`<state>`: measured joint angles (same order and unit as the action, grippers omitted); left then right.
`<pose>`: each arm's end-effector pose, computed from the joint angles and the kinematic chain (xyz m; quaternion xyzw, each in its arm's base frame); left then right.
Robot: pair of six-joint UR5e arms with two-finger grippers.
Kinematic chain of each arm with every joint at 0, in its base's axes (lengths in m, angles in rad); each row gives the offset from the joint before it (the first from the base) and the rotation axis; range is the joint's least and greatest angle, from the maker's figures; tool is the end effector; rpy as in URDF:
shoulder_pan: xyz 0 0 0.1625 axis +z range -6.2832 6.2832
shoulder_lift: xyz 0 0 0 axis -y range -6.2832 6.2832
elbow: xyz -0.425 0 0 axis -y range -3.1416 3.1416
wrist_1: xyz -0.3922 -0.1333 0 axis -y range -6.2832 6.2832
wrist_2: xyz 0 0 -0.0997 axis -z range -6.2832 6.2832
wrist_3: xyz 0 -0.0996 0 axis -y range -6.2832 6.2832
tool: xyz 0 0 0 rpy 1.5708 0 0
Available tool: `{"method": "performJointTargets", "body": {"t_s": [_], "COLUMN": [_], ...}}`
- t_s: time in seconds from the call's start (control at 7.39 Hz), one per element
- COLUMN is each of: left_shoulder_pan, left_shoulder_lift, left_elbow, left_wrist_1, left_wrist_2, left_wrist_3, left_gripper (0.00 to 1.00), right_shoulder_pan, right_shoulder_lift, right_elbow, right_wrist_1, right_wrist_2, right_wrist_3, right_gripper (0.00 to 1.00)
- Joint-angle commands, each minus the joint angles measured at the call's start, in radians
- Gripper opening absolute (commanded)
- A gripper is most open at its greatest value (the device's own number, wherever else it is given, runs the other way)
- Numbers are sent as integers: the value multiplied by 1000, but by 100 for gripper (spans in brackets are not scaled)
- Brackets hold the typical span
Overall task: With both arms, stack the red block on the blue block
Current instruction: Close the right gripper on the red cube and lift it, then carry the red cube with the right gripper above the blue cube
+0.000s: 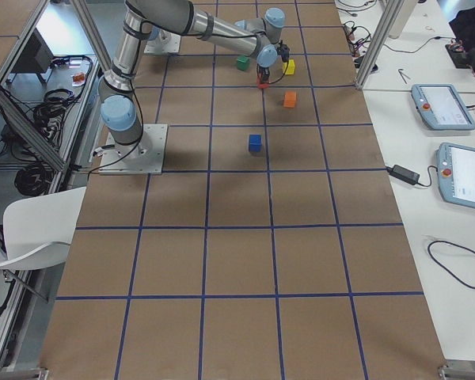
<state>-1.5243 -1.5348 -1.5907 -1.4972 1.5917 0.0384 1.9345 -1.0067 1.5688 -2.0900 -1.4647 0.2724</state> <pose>-0.1085 -0.4906 0.5033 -0.0045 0.9989 -0.0443 0.0123 0.3672 -0.5605 0.2094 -0.0444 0.9974 0.0369 0.0437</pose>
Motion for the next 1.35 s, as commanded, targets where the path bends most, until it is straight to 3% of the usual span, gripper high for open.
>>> {"method": "performJointTargets", "body": {"t_s": [0.0,0.14,0.41,0.68,0.95,1.22], "left_shoulder_pan": [1,1,-1,1,-1,1], "left_shoulder_lift": [1,1,-1,1,1,1], "left_elbow": [1,0,0,0,-2,0], "left_wrist_1": [0,0,0,0,0,0], "left_wrist_2": [-2,-6,-6,-7,-6,-6], "left_wrist_3": [0,0,0,-2,-2,-2], "left_gripper": [100,100,100,100,100,100], "right_shoulder_pan": [-18,-35,-182,-306,-423,-553], "right_shoulder_lift": [-39,-88,-139,-203,-239,-269], "right_elbow": [-30,-79,-166,-155,-139,-63], "right_wrist_1": [28,130,330,404,497,486], "right_wrist_2": [-9,-14,-9,-17,-23,-84], "right_wrist_3": [-1,-1,-18,-56,-206,-377], "right_gripper": [0,0,0,0,0,0]}}
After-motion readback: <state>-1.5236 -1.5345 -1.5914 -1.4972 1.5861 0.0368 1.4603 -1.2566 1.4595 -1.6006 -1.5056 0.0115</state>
